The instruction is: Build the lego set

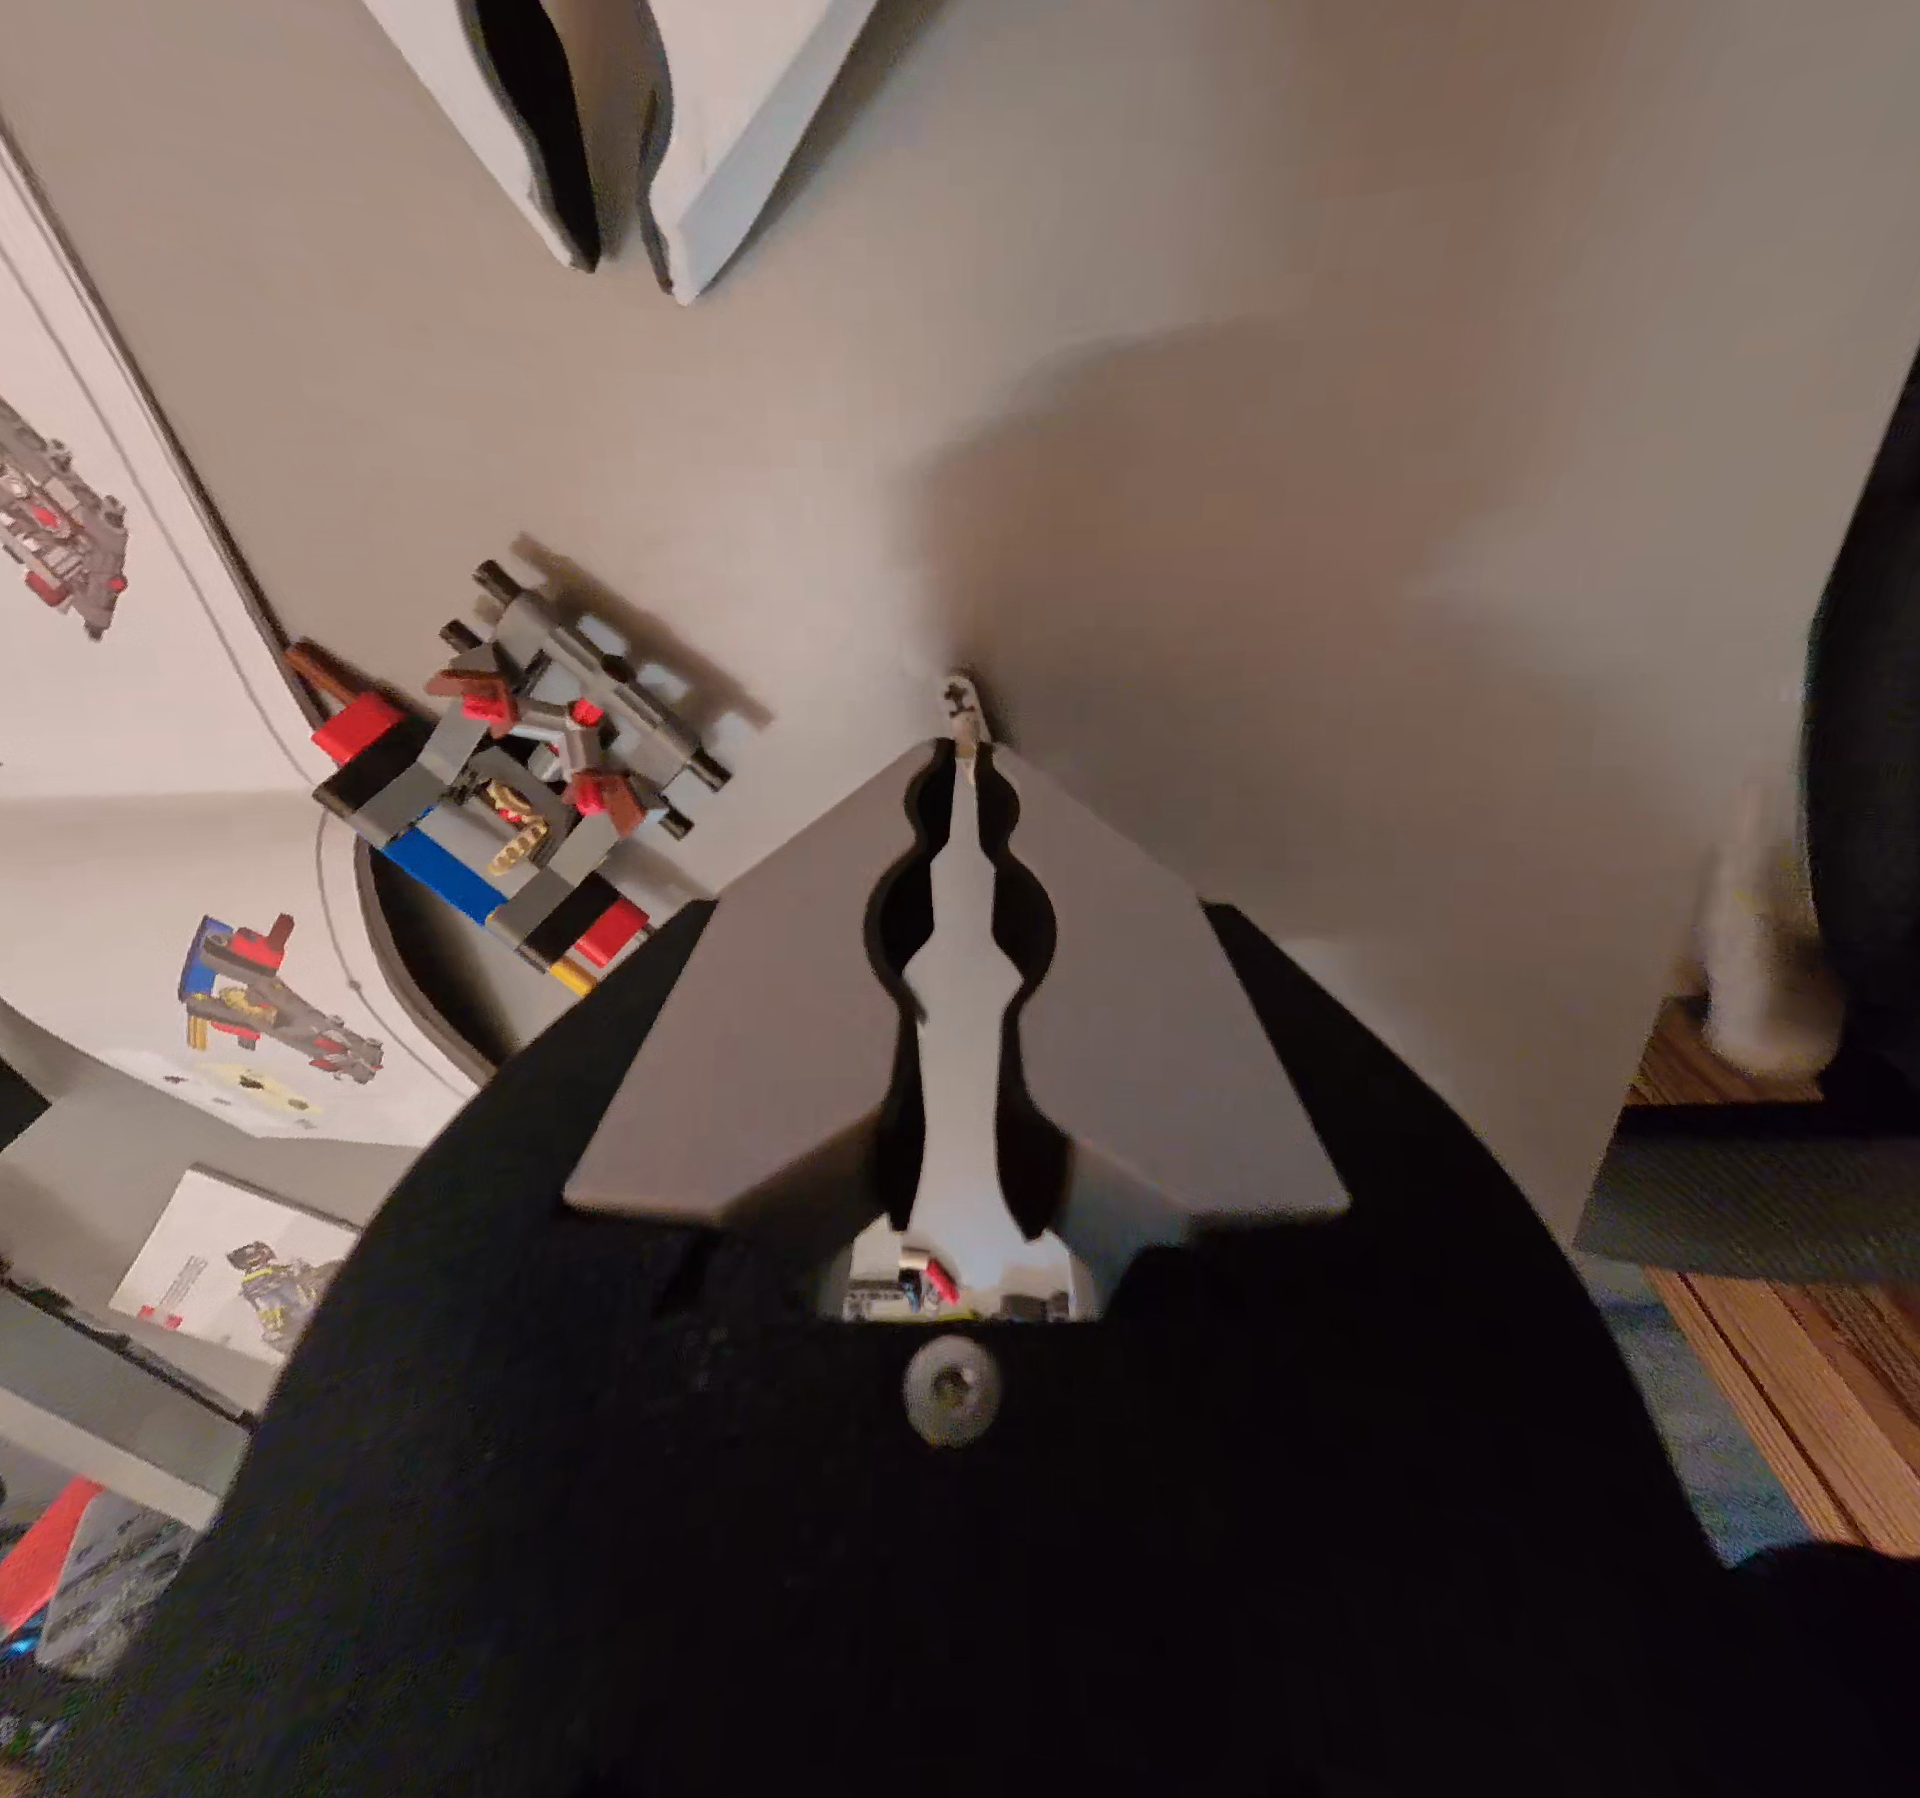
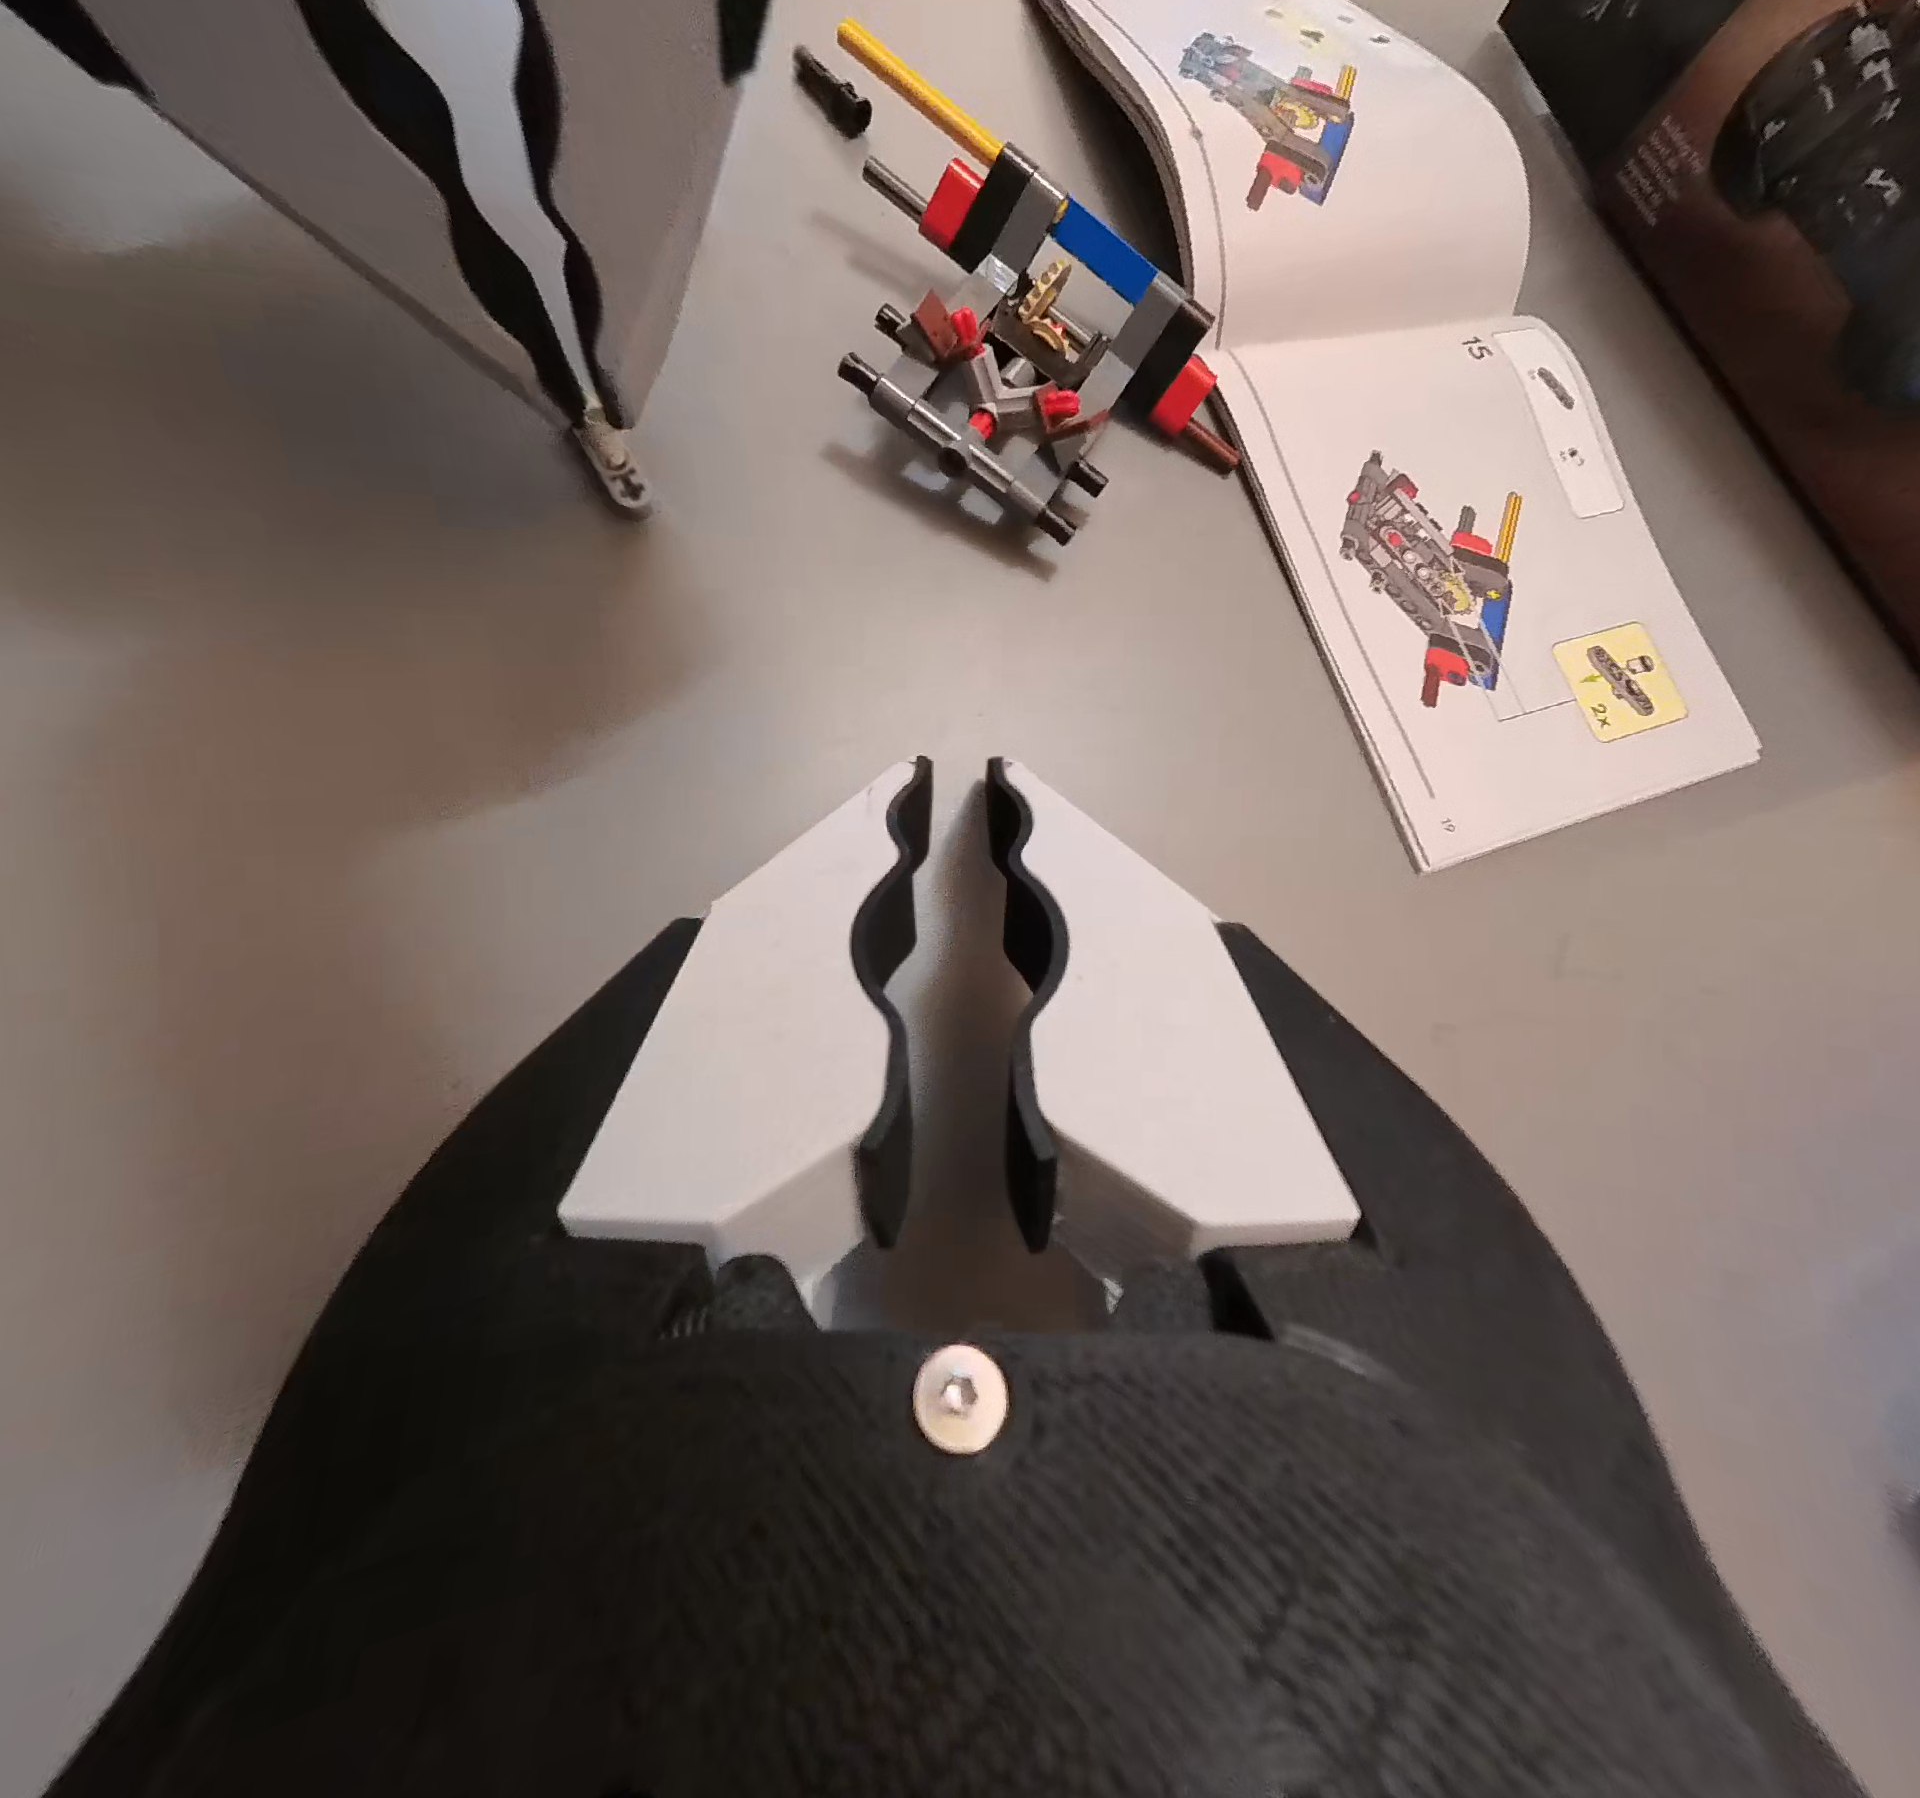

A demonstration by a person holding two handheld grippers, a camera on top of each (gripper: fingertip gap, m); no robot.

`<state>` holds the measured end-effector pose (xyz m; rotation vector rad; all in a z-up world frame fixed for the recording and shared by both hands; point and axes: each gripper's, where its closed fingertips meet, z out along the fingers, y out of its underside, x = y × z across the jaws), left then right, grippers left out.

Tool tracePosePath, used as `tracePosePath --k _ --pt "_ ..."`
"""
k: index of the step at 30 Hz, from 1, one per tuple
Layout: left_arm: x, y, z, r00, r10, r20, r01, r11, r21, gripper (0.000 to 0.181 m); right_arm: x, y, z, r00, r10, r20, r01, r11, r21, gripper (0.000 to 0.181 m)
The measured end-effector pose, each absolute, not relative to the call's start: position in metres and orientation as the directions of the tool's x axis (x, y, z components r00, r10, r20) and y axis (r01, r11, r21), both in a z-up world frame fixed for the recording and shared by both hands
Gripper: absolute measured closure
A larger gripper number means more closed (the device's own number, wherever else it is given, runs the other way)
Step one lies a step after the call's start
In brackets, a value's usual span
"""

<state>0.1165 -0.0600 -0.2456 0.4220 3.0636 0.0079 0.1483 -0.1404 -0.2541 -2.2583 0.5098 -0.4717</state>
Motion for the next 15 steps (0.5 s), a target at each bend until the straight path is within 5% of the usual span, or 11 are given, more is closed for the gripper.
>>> tracePosePath --k 1,15 --pt "0.117 -0.060 -0.246 -0.961 0.273 -0.039 0.272 0.962 0.030 0.180 0.148 -0.140 -0.254 0.854 -0.488 0.180 -0.207 -0.635 -0.744 0.175" --pt "0.117 -0.058 -0.249 -0.955 0.294 -0.022 0.290 0.950 0.119 0.180 0.152 -0.171 -0.254 0.823 -0.566 0.060 -0.334 -0.565 -0.754 0.161"
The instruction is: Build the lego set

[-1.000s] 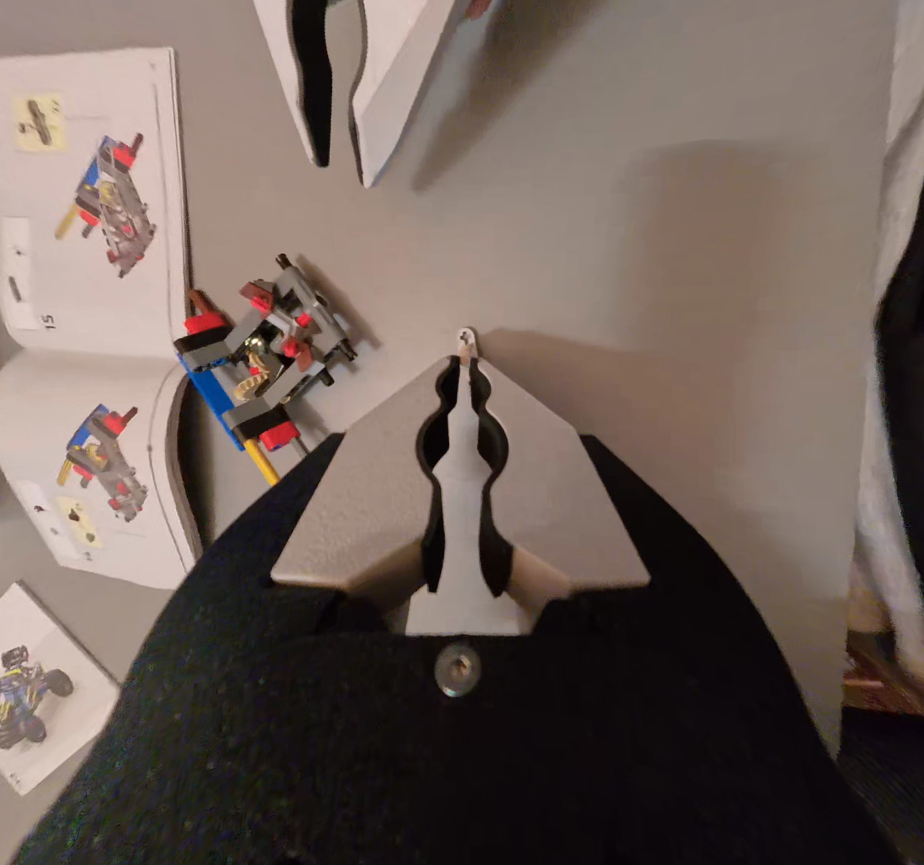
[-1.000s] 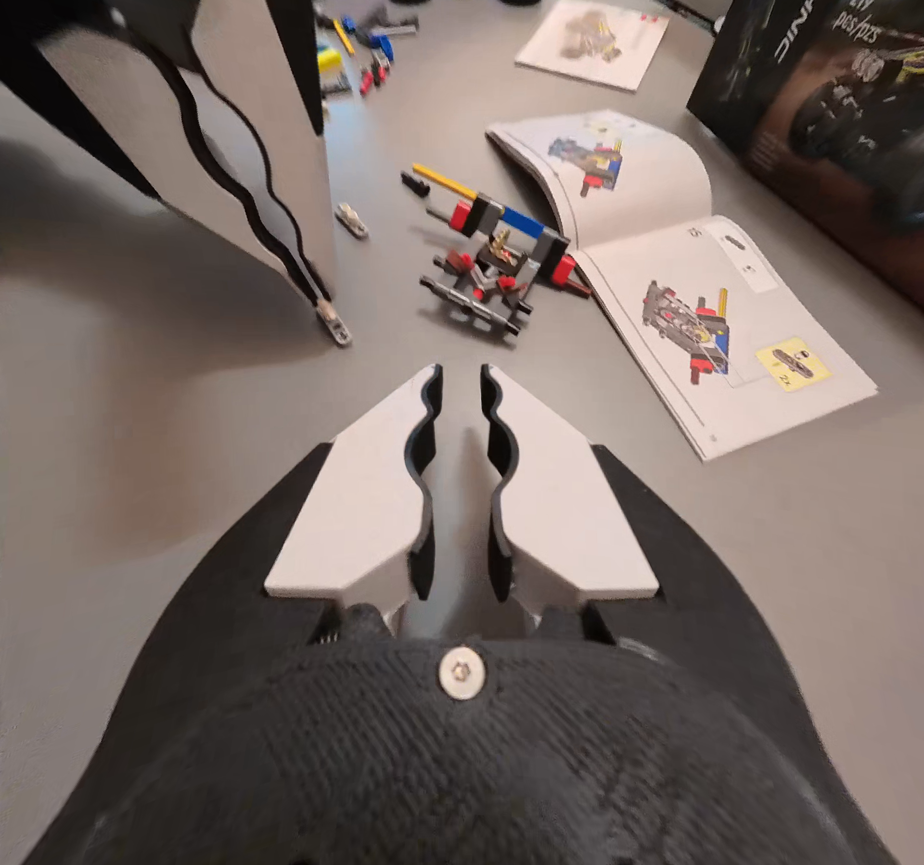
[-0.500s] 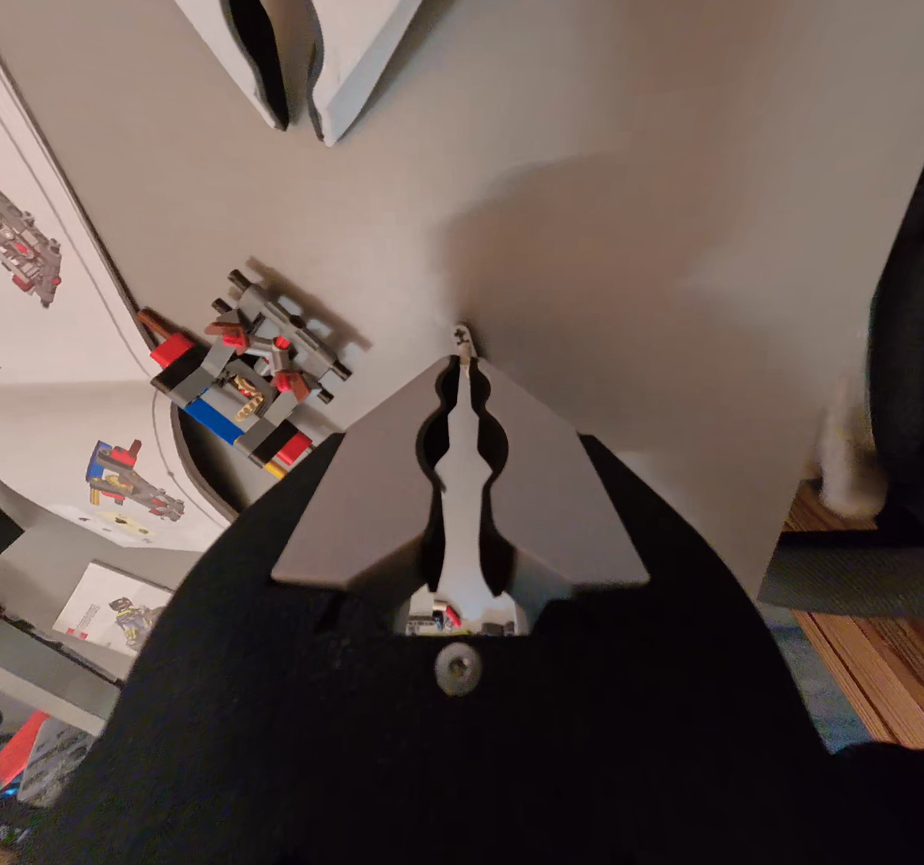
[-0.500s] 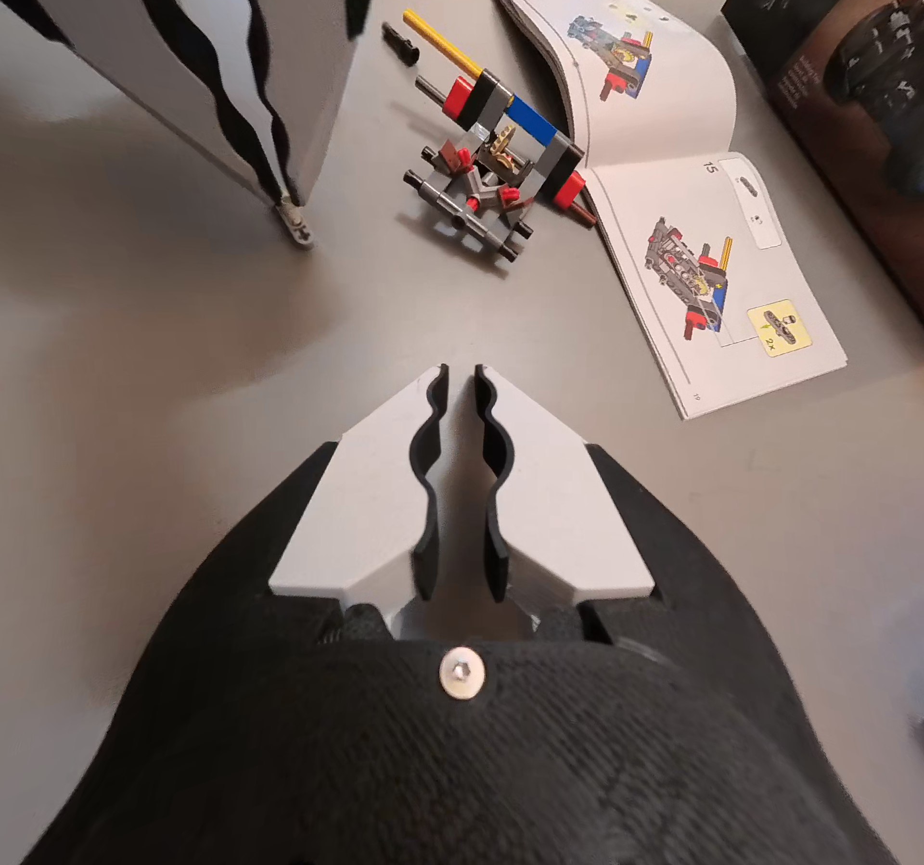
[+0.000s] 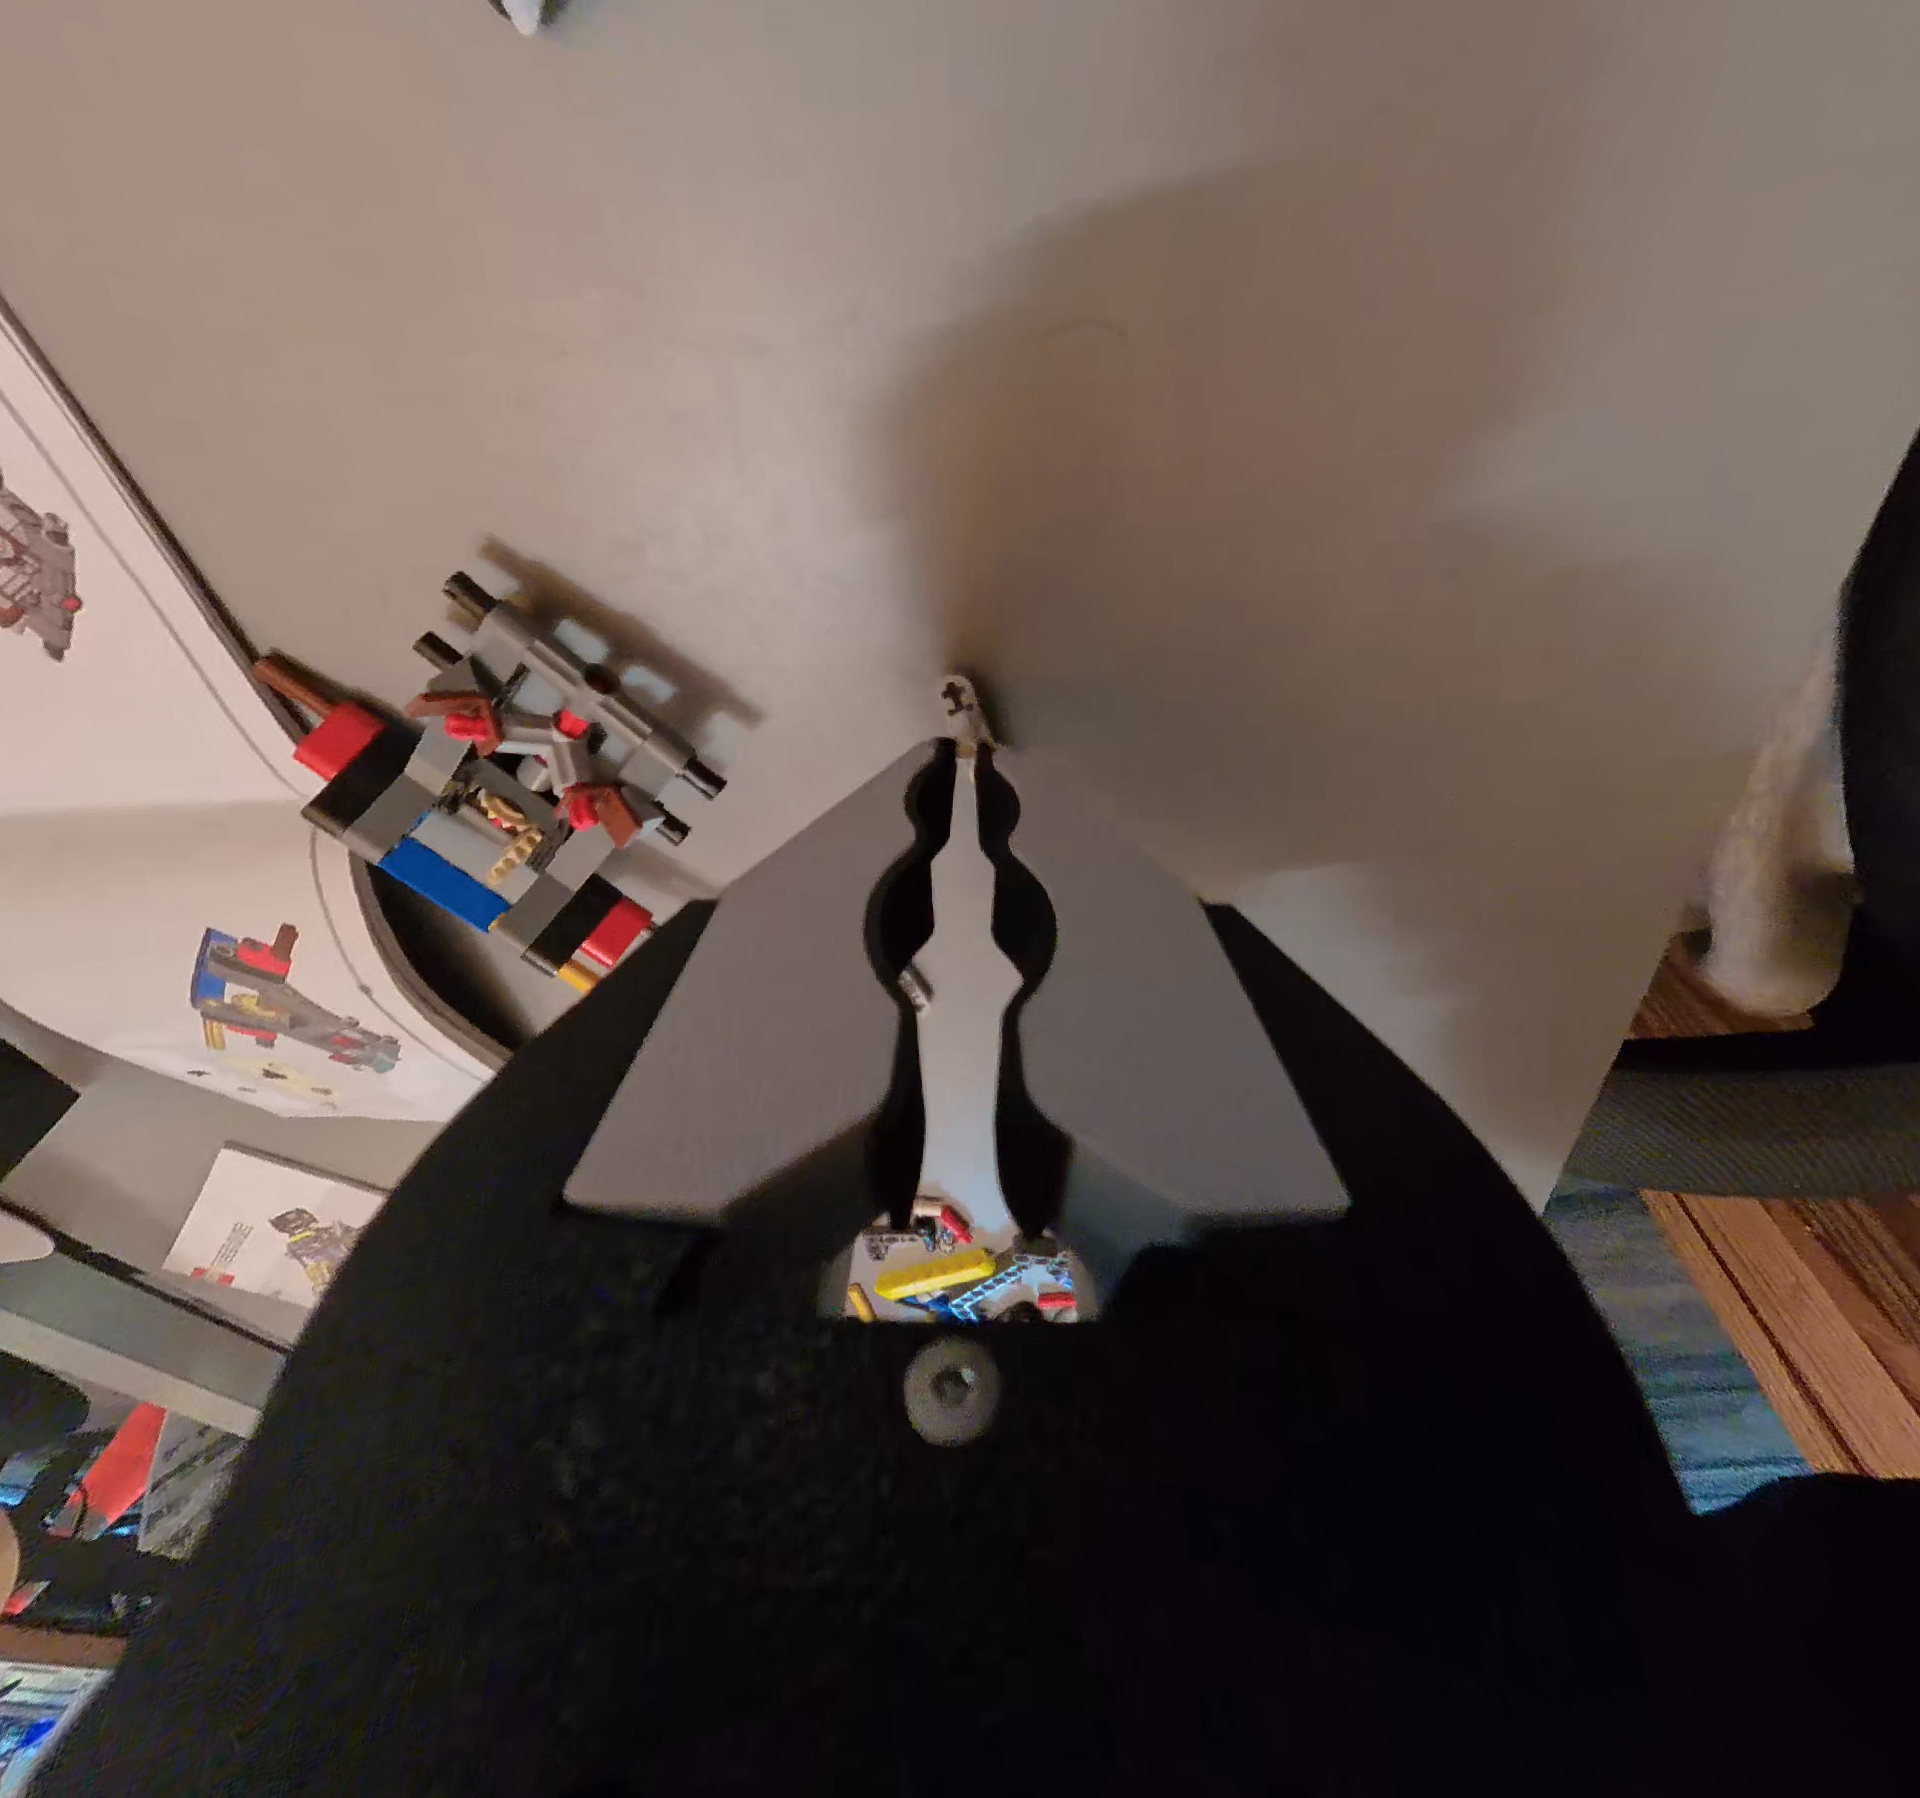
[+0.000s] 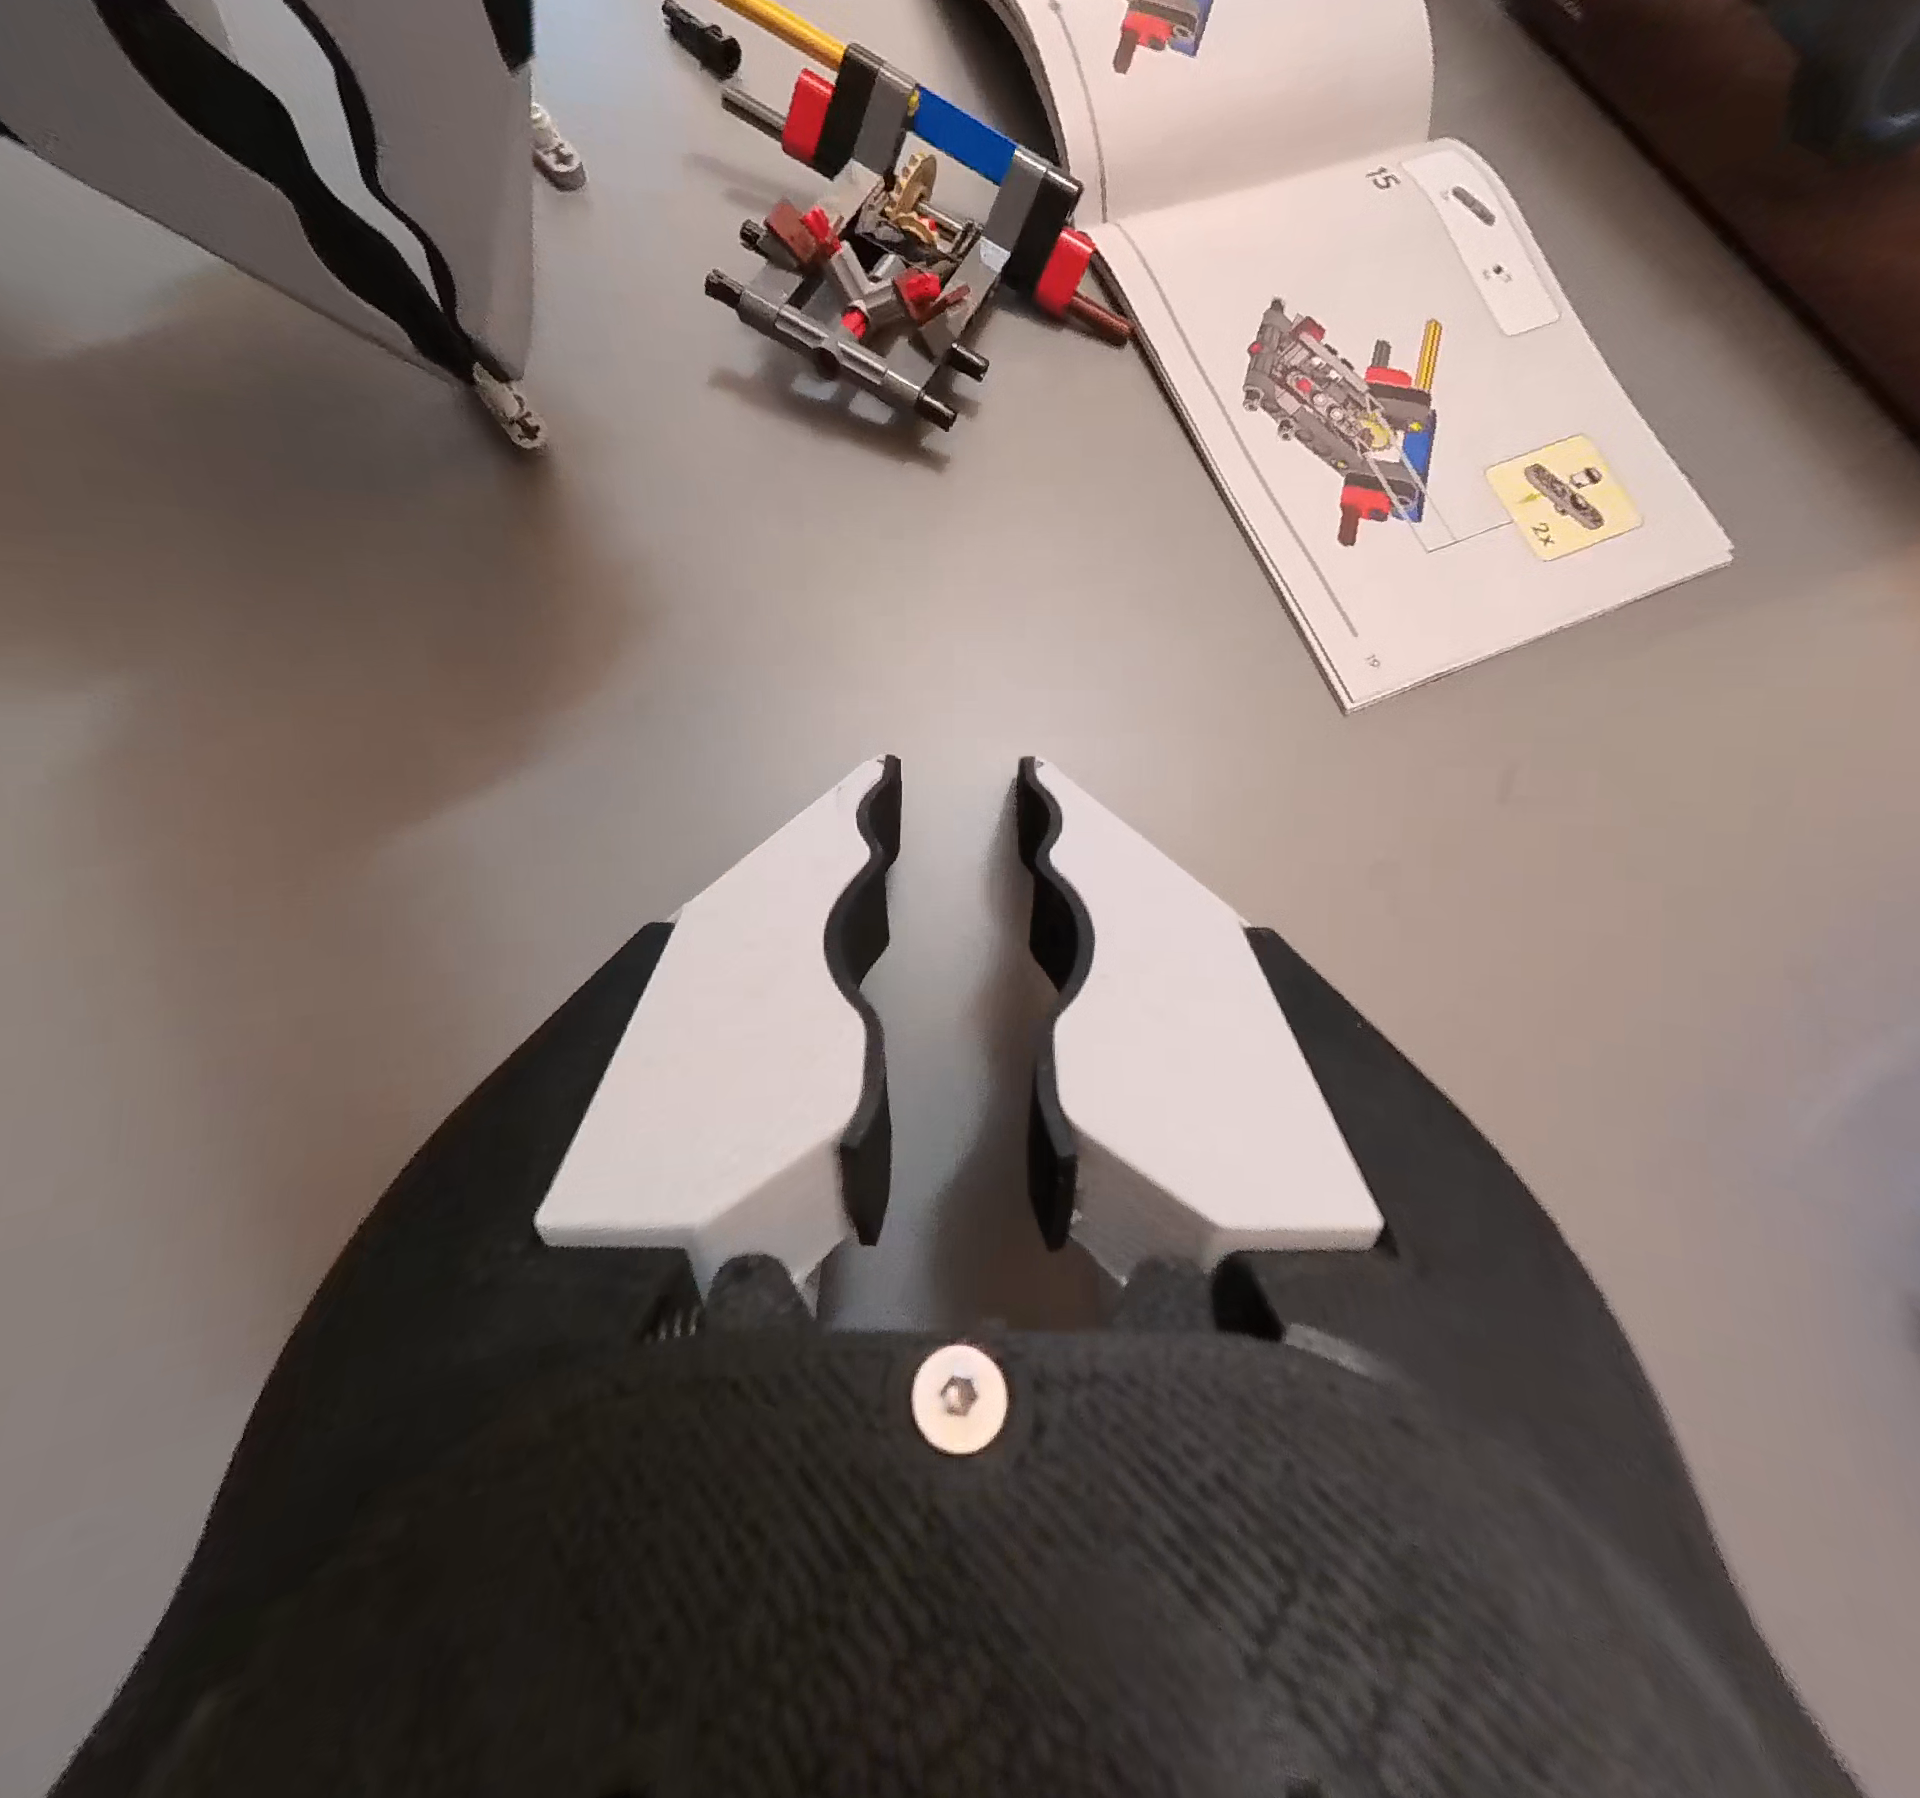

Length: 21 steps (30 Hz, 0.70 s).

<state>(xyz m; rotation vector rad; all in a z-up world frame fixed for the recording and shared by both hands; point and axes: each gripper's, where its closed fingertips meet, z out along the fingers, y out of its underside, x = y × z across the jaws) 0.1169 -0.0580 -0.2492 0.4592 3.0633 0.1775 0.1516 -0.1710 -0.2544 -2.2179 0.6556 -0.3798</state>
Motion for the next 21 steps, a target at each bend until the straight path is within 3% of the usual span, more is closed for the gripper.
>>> tracePosePath --k 21 --pt "0.1170 -0.0564 -0.2519 -0.956 0.292 -0.014 0.288 0.950 0.125 0.180 0.1504 -0.1702 -0.2544 0.828 -0.556 0.072 -0.320 -0.574 -0.754 0.164"
